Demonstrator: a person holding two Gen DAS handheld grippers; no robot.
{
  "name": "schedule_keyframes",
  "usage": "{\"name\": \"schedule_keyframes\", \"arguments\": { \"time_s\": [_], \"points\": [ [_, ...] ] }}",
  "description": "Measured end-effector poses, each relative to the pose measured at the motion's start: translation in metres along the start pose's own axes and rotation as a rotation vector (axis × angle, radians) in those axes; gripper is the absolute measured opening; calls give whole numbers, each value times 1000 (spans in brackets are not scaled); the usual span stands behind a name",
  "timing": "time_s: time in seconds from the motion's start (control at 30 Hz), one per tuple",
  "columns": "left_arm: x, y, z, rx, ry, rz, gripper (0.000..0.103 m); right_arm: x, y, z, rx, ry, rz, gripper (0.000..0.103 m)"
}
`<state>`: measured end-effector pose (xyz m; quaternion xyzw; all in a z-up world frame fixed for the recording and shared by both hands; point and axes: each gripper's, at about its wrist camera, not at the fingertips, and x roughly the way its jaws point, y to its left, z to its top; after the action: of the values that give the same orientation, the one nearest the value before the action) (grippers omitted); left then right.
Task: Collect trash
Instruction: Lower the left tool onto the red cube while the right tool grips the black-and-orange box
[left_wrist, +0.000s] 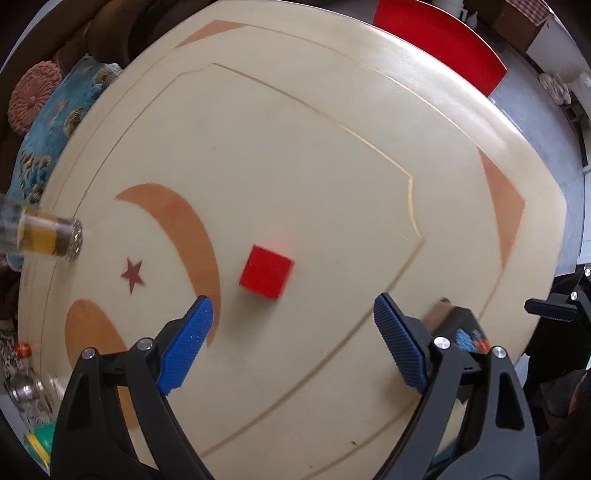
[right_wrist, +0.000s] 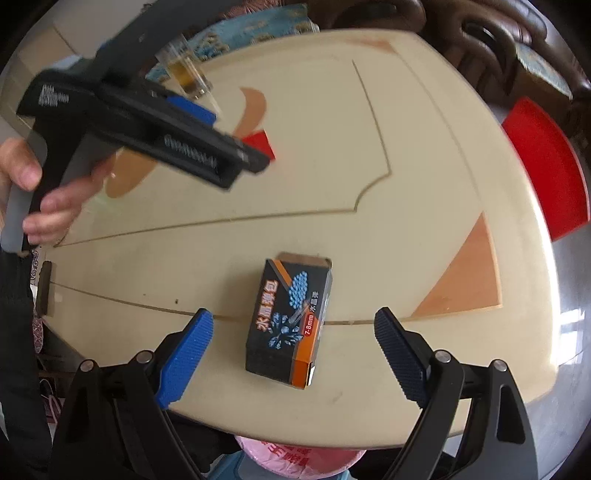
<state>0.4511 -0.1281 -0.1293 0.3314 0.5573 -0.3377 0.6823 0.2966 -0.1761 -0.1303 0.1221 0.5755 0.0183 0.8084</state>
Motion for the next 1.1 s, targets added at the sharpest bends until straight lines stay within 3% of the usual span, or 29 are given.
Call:
{"name": "schedule_keyframes", "arguments": {
  "time_s": [0.27, 0.5, 0.67, 1.1],
  "points": [
    [15, 18, 16, -12, -52, -57, 86, 25, 9, -7, 5, 34, -49, 87],
    [21, 10, 20, 8, -96, -109, 86, 42, 17, -17, 15, 43, -92, 87],
    [30, 4, 20, 32, -93, -129, 72, 49, 17, -20, 19, 25, -128, 87],
    [44, -3, 2, 60, -37, -78, 70, 46, 11, -27, 18, 5, -148, 87]
  ]
}}
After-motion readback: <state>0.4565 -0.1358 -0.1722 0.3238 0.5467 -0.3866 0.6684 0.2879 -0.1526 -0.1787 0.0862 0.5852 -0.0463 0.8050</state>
